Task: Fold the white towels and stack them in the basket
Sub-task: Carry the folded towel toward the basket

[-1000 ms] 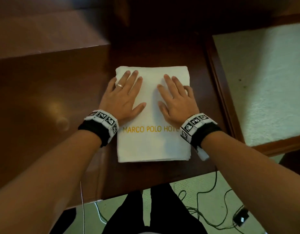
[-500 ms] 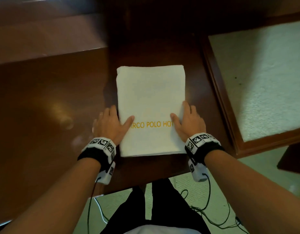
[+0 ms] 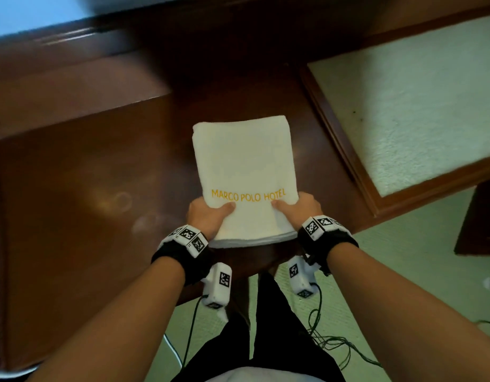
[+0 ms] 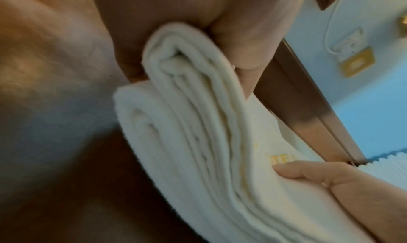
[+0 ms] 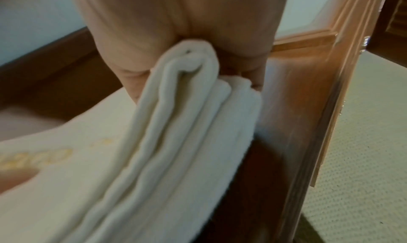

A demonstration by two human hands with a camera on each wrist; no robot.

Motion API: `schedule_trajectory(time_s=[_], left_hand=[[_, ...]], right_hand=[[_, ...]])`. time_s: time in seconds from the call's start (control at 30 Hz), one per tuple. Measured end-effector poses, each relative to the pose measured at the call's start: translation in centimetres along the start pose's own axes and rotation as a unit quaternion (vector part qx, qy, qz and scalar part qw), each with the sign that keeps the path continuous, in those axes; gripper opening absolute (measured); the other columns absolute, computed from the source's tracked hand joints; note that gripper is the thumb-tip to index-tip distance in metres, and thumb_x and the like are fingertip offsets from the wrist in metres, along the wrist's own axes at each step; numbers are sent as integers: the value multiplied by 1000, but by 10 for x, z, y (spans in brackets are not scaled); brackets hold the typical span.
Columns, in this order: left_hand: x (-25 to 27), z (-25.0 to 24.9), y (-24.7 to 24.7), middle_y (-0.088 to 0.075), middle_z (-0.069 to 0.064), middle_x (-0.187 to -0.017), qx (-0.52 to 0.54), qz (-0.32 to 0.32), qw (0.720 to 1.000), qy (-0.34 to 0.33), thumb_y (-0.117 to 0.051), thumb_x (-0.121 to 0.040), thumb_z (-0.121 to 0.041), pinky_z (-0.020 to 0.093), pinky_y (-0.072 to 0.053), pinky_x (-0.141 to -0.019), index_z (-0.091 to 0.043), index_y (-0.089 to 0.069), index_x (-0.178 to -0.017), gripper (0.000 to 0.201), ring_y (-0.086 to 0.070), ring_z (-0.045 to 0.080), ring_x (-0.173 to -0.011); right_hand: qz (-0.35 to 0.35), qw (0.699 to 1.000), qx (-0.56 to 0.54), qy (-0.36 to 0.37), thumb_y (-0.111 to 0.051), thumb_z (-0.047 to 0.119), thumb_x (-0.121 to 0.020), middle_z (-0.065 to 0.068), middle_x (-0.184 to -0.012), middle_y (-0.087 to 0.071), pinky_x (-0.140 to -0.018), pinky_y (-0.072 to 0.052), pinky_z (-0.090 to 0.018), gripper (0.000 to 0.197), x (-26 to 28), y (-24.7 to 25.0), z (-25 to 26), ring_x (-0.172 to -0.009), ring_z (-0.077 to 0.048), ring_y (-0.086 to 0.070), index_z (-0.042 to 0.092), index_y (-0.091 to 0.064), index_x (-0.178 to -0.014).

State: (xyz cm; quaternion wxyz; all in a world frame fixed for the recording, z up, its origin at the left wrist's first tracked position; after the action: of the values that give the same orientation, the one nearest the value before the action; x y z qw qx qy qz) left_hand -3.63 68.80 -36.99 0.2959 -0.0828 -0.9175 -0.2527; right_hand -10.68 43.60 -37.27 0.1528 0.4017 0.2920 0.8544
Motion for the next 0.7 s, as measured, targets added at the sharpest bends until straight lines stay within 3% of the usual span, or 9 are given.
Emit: schedule_trajectory(time_s=[0.17, 0.33, 0.4, 0.57, 0.7], left_hand=[[21, -24, -4, -72, 4, -111, -53, 37, 997, -43, -84, -77, -24, 28, -49, -78, -9, -67, -117, 46, -69, 21, -101], [48, -74, -17, -70, 5, -110, -71, 42, 993, -89, -85, -73, -24, 40, -56, -88, -10, -61, -110, 46, -67, 26, -101], [62, -106, -28, -68, 3, -107, -73, 51, 989, -121, -84, -74, -23, 40, -56, -89, -14, -58, -105, 41, -66, 25, -100], [101, -197, -83, -63, -11, -92, -86, 77, 967, -226, -82, -75, -25, 31, -51, -81, -27, -55, -93, 33, -65, 20, -96], [130, -274, -147, -62, -16, -89, -79, 83, 951, -289, -82, -77, -26, 28, -49, -76, -26, -54, -89, 30, -64, 17, -93]], right_hand=[[19, 998, -42, -34, -76, 27, -80, -13, -117, -67, -76, -46, -29, 47, 33, 32, -2, -100, -30, -62, 3, -64, -119], [-26, 997, -66, 8, -76, 27, -79, -10, -109, -68, -70, -42, -28, 32, 57, 81, -2, -85, -25, -57, 9, -66, -103], [-58, 995, -78, 23, -77, 28, -78, -10, -103, -67, -69, -43, -30, 29, 65, 111, -4, -84, -26, -58, 10, -64, -95], [-122, 986, -93, 58, -77, 30, -77, -9, -95, -67, -67, -43, -30, 30, 70, 201, -17, -85, -29, -61, 10, -64, -96], [-192, 973, -103, 74, -77, 32, -76, -10, -99, -69, -70, -44, -29, 29, 62, 298, -40, -87, -28, -62, 15, -66, -96]])
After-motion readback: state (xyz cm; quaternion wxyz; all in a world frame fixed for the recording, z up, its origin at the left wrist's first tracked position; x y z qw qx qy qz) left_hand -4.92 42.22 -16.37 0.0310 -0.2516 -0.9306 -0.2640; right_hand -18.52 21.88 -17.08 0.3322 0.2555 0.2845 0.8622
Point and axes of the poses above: each hand's wrist, its own x-axis away from the middle knuckle, its own y-axis out of the back of the hand, z = x × y, the point moved 7 cm from there along -x, towards the middle knuckle
